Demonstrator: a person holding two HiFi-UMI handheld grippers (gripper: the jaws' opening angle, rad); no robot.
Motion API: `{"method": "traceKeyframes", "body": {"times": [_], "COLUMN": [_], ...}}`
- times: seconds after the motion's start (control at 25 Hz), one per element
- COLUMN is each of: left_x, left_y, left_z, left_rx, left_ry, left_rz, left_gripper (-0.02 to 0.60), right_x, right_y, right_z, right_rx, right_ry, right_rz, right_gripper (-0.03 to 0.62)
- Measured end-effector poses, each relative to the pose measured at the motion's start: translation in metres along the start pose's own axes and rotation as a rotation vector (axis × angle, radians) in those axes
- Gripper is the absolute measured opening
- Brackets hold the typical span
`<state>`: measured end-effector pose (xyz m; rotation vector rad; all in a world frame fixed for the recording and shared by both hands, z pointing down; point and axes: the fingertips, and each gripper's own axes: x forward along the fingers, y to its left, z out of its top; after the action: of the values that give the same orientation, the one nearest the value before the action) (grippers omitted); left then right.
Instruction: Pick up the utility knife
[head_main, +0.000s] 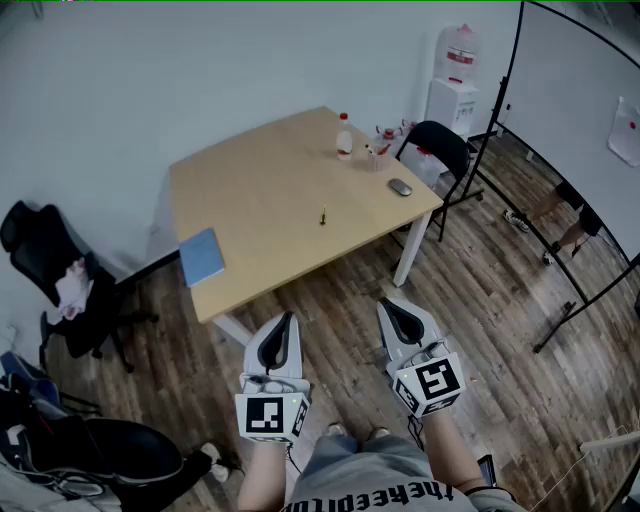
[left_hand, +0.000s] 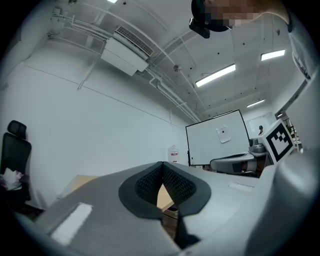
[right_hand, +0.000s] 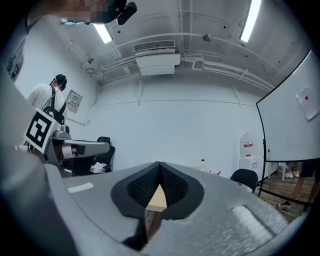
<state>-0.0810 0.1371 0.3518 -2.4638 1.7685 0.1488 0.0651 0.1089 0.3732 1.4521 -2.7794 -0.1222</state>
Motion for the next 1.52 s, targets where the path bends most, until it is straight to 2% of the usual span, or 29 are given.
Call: {"method": "traceKeyframes", "body": {"times": [0.44,1.0,1.52], "left_x": [0.000,0.009,0.047], "left_y": [-0.001,0.035,0.047], "left_z": [-0.001,-0.004,-0.021], "left_rx": [0.002,-0.002,-0.028], "left_ry": [-0.001,-0.014,-0.002], "left_rz": [0.001,-0.031,-0.063], "left_gripper": [0.020,0.020,0.020], "right_x": [-0.002,0.024,0.055], "right_y": [-0.002,0.003,-0.011], "right_z": [0.001,0.002,-0.014], "right_rx": [0.009,0.035,0.021], "right_ry": [-0.004,-0.037,-0.009], "right_rz": [-0.005,-0.089,-0.089], "right_gripper": [0.002,0.002,0.002]}}
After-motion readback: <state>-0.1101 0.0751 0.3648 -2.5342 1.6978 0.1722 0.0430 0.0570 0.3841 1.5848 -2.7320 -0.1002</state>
